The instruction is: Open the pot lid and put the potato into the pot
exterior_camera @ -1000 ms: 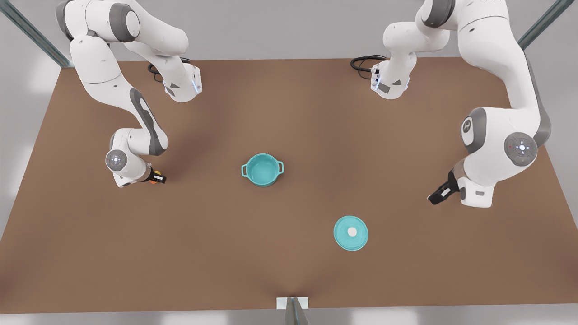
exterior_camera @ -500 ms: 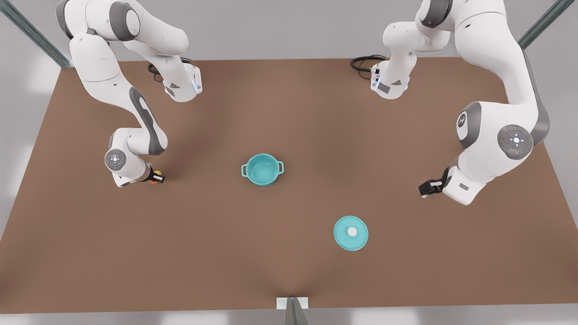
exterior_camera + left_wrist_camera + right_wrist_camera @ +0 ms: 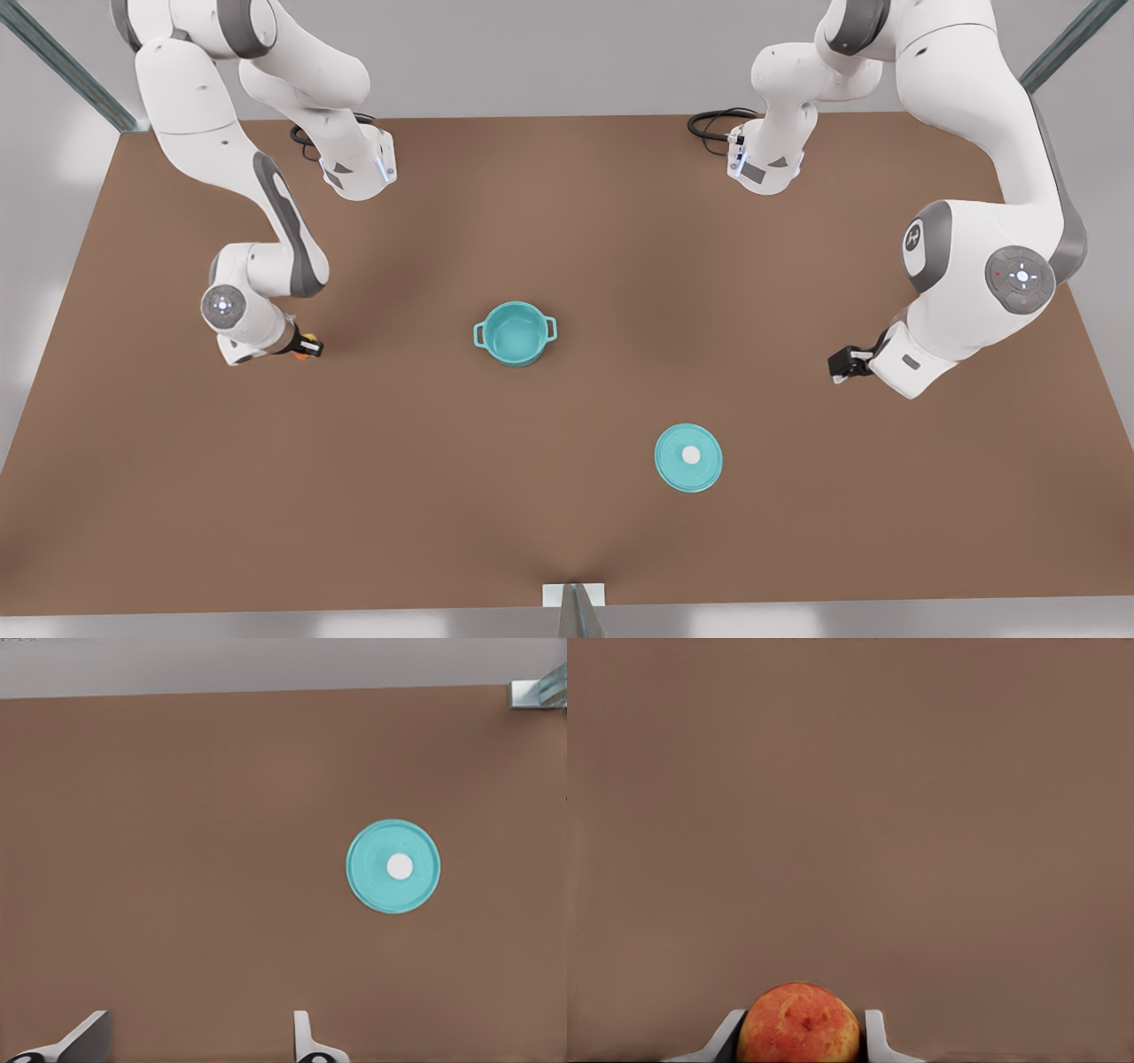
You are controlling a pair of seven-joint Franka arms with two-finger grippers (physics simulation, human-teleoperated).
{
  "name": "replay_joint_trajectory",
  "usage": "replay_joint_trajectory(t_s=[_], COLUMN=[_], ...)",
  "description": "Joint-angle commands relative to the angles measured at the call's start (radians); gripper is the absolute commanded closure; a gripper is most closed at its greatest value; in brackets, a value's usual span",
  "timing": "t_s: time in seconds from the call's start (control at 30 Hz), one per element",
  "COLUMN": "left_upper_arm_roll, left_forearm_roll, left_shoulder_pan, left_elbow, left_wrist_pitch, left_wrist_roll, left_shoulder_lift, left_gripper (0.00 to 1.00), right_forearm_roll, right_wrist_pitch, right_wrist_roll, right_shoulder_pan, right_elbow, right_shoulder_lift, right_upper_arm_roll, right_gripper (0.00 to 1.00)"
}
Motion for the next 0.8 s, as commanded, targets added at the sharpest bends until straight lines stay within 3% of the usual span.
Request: replay_joint_trajectory(t_s=[0.0, 0.63, 0.77], left_upper_arm_roll=[0.000, 0.000, 0.000], left_forearm_roll=[-0.001, -0.027, -0.027], left_shoulder_pan=[0.001, 0.032, 0.033], left_elbow=[0.000, -0.007, -0.007], left_wrist_pitch=[0.002, 0.006, 0.006], left_wrist_roll=[0.136, 0.137, 0.137], left_shoulder_lift=[0.000, 0.016, 0.014], left_gripper=[0.00, 0.00, 0.00], right_forearm_roll=[-0.001, 0.099, 0.101], right_wrist_pitch=[-0.040, -0.252, -0.259], right_wrist_roll=[0.077, 0.571, 0.737], right_shoulder_pan=[0.000, 0.019, 0.125], right_elbow=[0.002, 0.190, 0.261], right_shoulder_lift=[-0.012, -0.050, -0.021], right_upper_arm_roll=[0.018, 0.378, 0.377], right_gripper=[0.48, 0.49, 0.49])
